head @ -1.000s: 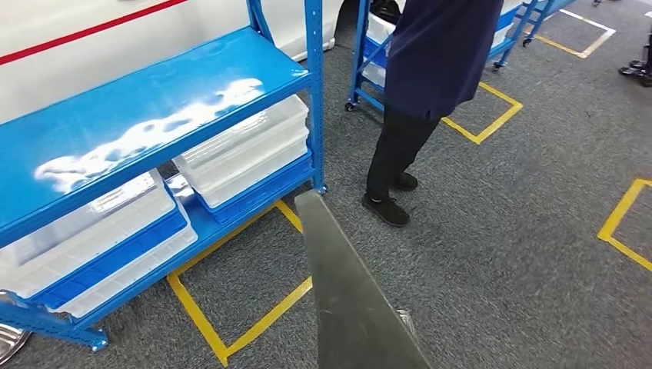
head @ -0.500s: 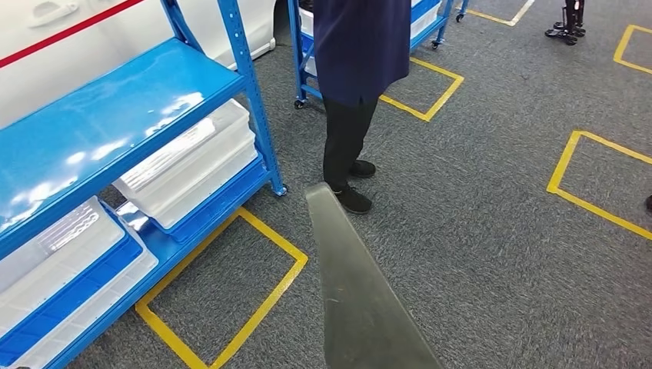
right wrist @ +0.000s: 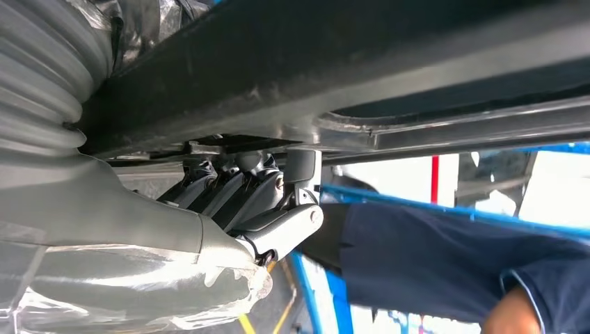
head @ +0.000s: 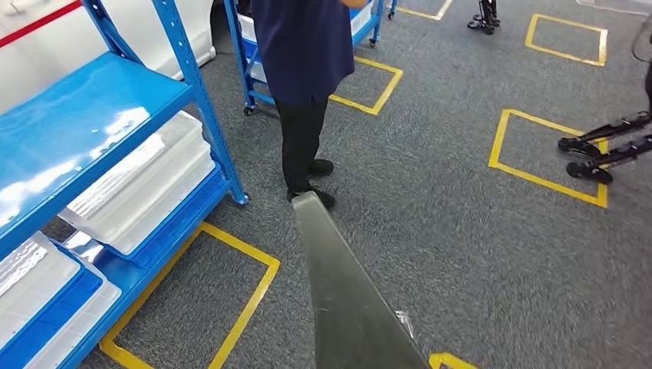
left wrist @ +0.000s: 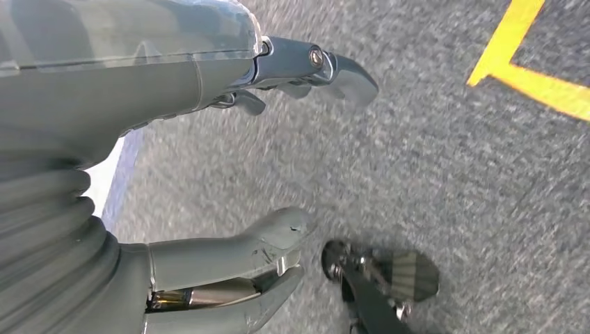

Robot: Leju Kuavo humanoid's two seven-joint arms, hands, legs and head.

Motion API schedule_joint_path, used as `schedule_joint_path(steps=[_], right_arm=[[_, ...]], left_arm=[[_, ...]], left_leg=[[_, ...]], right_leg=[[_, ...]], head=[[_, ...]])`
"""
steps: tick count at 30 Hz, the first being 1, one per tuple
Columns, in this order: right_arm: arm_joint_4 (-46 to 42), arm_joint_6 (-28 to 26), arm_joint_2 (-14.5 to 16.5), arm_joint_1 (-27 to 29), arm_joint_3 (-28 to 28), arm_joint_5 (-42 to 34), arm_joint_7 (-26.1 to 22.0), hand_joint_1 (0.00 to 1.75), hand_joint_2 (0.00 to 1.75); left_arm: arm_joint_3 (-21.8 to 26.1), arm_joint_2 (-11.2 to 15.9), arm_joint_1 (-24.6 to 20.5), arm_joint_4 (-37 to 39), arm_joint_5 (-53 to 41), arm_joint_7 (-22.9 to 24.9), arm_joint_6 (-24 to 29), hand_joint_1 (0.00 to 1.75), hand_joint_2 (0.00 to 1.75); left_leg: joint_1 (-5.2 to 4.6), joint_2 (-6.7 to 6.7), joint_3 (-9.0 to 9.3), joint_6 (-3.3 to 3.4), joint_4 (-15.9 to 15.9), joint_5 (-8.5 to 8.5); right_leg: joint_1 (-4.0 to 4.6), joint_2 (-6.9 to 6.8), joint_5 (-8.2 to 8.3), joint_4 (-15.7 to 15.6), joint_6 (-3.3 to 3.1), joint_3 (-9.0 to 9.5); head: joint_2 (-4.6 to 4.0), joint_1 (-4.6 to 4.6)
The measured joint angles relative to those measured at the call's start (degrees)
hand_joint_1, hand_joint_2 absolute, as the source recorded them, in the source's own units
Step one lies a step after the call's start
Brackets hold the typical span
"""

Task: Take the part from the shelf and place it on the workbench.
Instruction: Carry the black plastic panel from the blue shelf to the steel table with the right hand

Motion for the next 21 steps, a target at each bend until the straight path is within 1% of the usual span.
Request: schedule_joint_path(steps=[1,2,3,4,5,6,7,8,9,10,11,12,13,14,15,16,17,18,19,20,21], right_arm=[[0.08,0.0,0.0,-0.02,0.0,0.01,0.01,1.75,1.75],[0.18,-0.02,-0.01,0.02,0.0,0.01,0.01,1.75,1.75],[0.28,-0.08,-0.01,0.09,0.0,0.01,0.01,1.75,1.75],[0.36,-0.17,-0.02,0.13,-0.01,0.01,0.02,1.75,1.75],[0.4,-0.31,-0.02,0.17,-0.01,0.01,0.01,1.75,1.75],[0.41,-0.43,-0.02,0.15,-0.02,0.01,0.01,1.75,1.75],[0.41,-0.51,-0.01,0.15,-0.02,0.01,0.01,1.75,1.75],[0.41,-0.55,-0.01,0.16,-0.03,0.0,0.01,1.75,1.75],[0.41,-0.55,0.0,0.19,-0.06,-0.02,0.03,1.75,1.75],[0.41,-0.54,0.01,0.26,-0.09,-0.03,0.05,1.75,1.75],[0.41,-0.51,0.02,0.33,-0.14,-0.03,0.08,1.75,1.75],[0.41,-0.43,0.03,0.37,-0.18,-0.03,0.1,1.75,1.75],[0.41,-0.33,0.05,0.36,-0.2,-0.01,0.11,1.75,1.75],[0.41,-0.2,0.1,0.33,-0.21,0.01,0.12,1.75,1.75],[0.42,-0.07,0.13,0.28,-0.22,0.03,0.13,1.75,1.75],[0.44,0.01,0.16,0.26,-0.22,0.03,0.15,1.75,1.75],[0.5,0.07,0.18,0.28,-0.23,0.04,0.17,1.75,1.75],[0.57,0.08,0.18,0.3,-0.24,0.04,0.19,1.75,1.75],[0.64,0.08,0.19,0.31,-0.24,0.04,0.2,1.75,1.75],[0.69,0.08,0.2,0.32,-0.24,0.04,0.21,1.75,1.75],[0.72,0.08,0.24,0.31,-0.25,0.04,0.21,1.75,1.75]], left_arm=[[0.01,0.02,0.09,0.0,0.01,0.01,0.0,0.0,1.75],[0.01,0.04,0.12,0.0,0.03,0.01,0.0,0.0,1.75],[0.02,0.05,0.12,0.0,0.07,0.01,-0.01,0.0,1.75],[0.02,0.04,0.07,0.0,0.12,0.01,-0.02,0.0,1.75],[0.02,0.01,0.0,0.0,0.2,0.02,-0.04,0.0,1.75],[0.02,-0.02,-0.05,0.0,0.27,0.03,-0.05,0.0,1.75],[0.03,-0.05,-0.08,0.0,0.31,0.05,-0.06,0.0,1.75],[0.05,-0.08,-0.12,0.0,0.34,0.08,-0.07,0.0,1.75],[0.07,-0.1,-0.19,0.0,0.34,0.11,-0.07,0.0,1.75],[0.08,-0.15,-0.29,0.0,0.33,0.15,-0.07,0.0,1.75],[0.09,-0.21,-0.39,0.0,0.33,0.18,-0.06,0.0,1.75],[0.09,-0.26,-0.46,0.0,0.32,0.2,-0.04,0.0,1.75],[0.09,-0.3,-0.46,0.0,0.32,0.21,-0.02,0.0,1.75],[0.11,-0.3,-0.41,0.0,0.32,0.22,0.01,0.0,1.75],[0.13,-0.31,-0.32,0.0,0.32,0.23,0.02,0.0,1.75],[0.15,-0.33,-0.23,0.0,0.32,0.24,0.02,0.0,1.75],[0.17,-0.37,-0.13,0.0,0.32,0.25,0.02,0.0,1.75],[0.18,-0.41,-0.05,0.0,0.32,0.26,0.02,0.0,1.75],[0.18,-0.44,-0.01,0.0,0.32,0.27,0.02,0.0,1.75],[0.18,-0.45,0.01,0.0,0.32,0.27,0.03,0.0,1.75],[0.19,-0.45,0.02,0.0,0.32,0.27,0.03,0.0,1.75]], left_leg=[[-0.12,0.93,-0.09,0.08,0.03,0.0],[-0.2,1.86,-0.16,0.09,0.07,-0.03],[-0.24,2.75,-0.19,0.06,0.11,-0.08],[-0.26,3.54,-0.16,-0.03,0.16,-0.15],[-0.26,4.27,-0.07,-0.16,0.22,-0.27],[-0.35,4.91,0.03,-0.37,0.28,-0.43],[-0.47,5.46,0.16,-0.62,0.37,-0.6],[-0.59,5.95,0.26,-0.87,0.44,-0.73],[-0.71,6.42,0.35,-1.13,0.46,-0.8],[-0.73,6.9,0.5,-1.38,0.45,-0.84],[-0.61,6.78,0.55,-1.68,0.57,-1.07],[-0.48,5.81,0.4,-1.97,1.18,-1.71],[-0.34,4.38,-0.18,-2.21,2.74,-2.94],[-0.2,2.67,-1.35,-2.4,5.46,-4.71],[-0.17,1.42,-3.04,-2.49,9.21,-6.72],[-0.15,0.91,-4.88,-2.56,13.14,-8.41],[-0.14,0.73,-6.29,-2.6,16.05,-9.19],[-0.13,0.68,-6.84,-2.6,17.07,-8.83],[-0.11,0.54,-6.26,-2.55,15.63,-7.26],[-0.06,0.04,-4.8,-2.46,12.28,-4.98],[0.02,-1.32,-3.08,-2.3,8.33,-3.09]], right_leg=[[-0.12,-0.58,-1.65,3.52,0.16,-1.52],[-0.24,-0.86,-2.42,5.87,0.29,-2.43],[-0.34,-1.06,-2.18,6.35,0.39,-2.33],[-0.39,-1.39,-0.92,4.43,0.41,-0.98],[-0.39,-2.08,0.85,0.66,0.33,1.39],[-0.18,-3.29,2.04,-3.36,0.11,3.77],[0.06,-4.17,2.88,-6.61,-0.21,5.58],[0.32,-4.76,3.14,-8.52,-0.54,6.56],[0.61,-4.81,2.96,-9.05,-0.86,6.67],[0.67,-4.13,3.13,-9.15,-1.16,6.55],[0.57,-3.56,3.27,-9.33,-1.48,6.55],[0.41,-2.99,3.45,-9.56,-1.85,6.58],[0.22,-2.45,3.66,-9.8,-2.23,6.59],[0.08,-1.92,3.83,-9.95,-2.54,6.59],[0.1,-1.34,3.91,-9.96,-2.73,6.48],[0.16,-0.68,3.96,-9.9,-2.83,6.35],[0.21,0.08,3.99,-9.81,-2.86,6.26],[0.25,0.9,4.0,-9.69,-2.87,6.21],[0.25,1.73,4.0,-9.53,-2.86,6.2],[0.23,2.55,3.98,-9.35,-2.82,6.22],[0.24,3.31,3.95,-9.14,-2.69,6.16]], head=[[0.0,-0.01],[0.0,-0.01],[0.0,-0.01],[0.0,-0.01],[0.0,0.0],[0.0,-0.01],[0.0,-0.01],[0.0,-0.02],[0.01,-0.03],[0.0,-0.02],[0.0,-0.02],[0.01,-0.02],[0.01,-0.03],[0.02,-0.04],[0.02,-0.04],[0.02,-0.04],[0.01,-0.03],[0.01,-0.03],[0.0,-0.03],[0.0,-0.04],[0.01,-0.03]])
